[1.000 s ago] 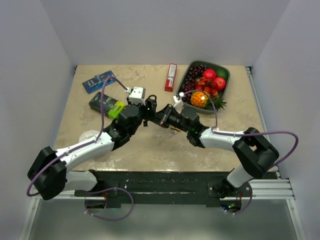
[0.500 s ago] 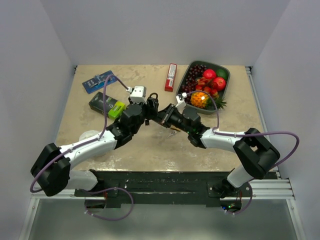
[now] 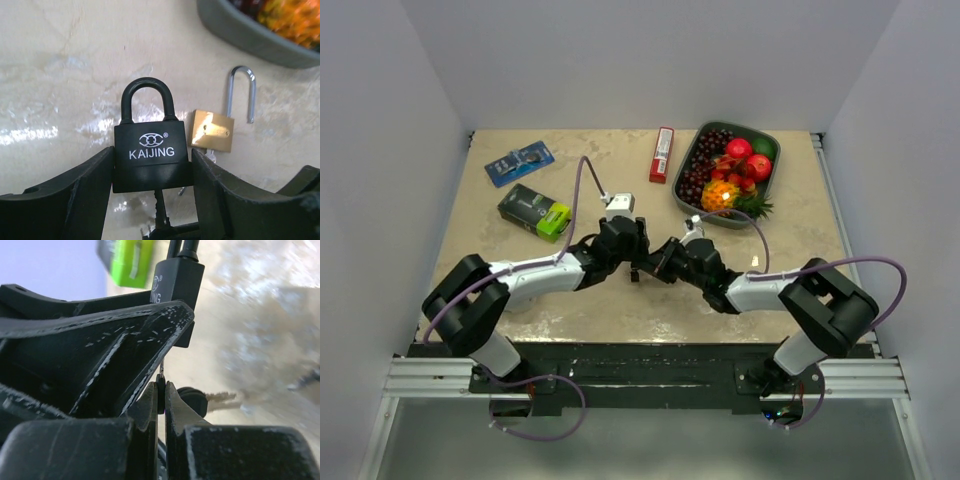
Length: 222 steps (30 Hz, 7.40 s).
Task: Unlock with the key
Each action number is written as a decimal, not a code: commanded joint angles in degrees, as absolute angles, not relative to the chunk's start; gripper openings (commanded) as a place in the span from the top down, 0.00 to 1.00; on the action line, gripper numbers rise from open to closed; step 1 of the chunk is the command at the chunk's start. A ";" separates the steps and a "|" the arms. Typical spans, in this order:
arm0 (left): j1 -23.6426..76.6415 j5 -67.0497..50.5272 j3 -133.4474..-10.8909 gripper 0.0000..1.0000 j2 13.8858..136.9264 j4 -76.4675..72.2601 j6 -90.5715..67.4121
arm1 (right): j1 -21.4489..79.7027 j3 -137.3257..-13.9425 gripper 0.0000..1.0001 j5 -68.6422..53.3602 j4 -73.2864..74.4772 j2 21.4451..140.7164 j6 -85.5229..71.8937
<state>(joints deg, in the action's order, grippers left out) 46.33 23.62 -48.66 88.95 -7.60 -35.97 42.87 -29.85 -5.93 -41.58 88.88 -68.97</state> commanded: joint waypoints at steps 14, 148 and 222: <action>36.84 33.23 -58.36 1.00 100.02 7.03 -34.45 | 46.93 -26.02 1.00 -8.00 -39.82 84.64 -66.27; 29.09 -7.38 -32.43 1.00 65.13 -21.71 -69.61 | 62.58 -45.00 1.00 21.80 -11.07 74.00 -42.28; 29.09 -20.21 -39.20 1.00 74.97 -23.29 -62.31 | 52.38 -39.99 1.00 19.24 -21.44 70.75 -33.31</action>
<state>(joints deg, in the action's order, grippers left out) 28.82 -11.99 -36.82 74.59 -19.73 -62.74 52.86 -39.81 13.34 -13.72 72.95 -34.81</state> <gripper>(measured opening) 0.597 0.034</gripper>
